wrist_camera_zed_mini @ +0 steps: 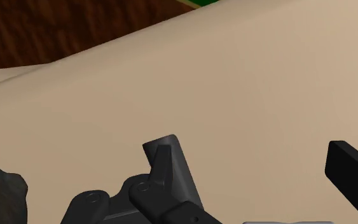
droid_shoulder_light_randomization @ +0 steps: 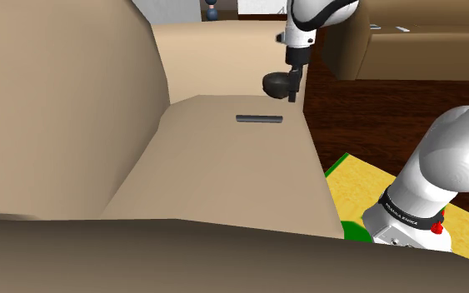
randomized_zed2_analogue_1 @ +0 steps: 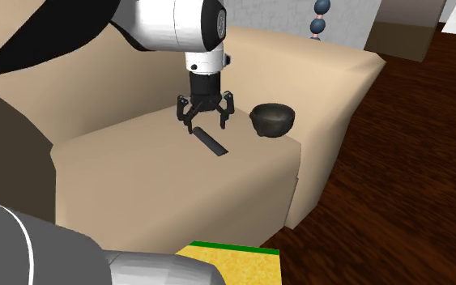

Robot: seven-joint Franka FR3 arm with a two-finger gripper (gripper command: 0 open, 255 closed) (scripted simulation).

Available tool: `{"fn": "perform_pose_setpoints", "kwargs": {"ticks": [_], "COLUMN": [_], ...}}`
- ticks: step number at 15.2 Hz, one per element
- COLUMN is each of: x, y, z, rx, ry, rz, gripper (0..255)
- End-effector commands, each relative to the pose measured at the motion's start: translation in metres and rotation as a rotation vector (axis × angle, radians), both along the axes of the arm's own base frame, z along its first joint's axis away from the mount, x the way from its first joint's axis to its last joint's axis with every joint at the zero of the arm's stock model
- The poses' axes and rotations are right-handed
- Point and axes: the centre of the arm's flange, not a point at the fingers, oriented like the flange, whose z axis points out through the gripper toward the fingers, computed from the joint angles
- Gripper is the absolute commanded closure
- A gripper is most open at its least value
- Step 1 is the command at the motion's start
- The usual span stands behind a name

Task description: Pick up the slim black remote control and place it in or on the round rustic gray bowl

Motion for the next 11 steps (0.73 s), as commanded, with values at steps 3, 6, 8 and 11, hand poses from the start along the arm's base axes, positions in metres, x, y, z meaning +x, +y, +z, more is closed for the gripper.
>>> {"fn": "perform_pose_setpoints", "kwargs": {"ticks": [3, 6, 8, 11], "x": [0.040, 0.070, 0.090, 0.114], "y": [-0.004, -0.003, -0.002, 0.001], "z": [-0.033, -0.057, -0.073, -0.092], "rx": [0.020, 0.035, 0.045, 0.057], "ry": [-0.016, -0.026, -0.033, -0.041], "rz": [0.076, 0.131, 0.168, 0.212], "gripper": [0, 0, 0, 0]}}
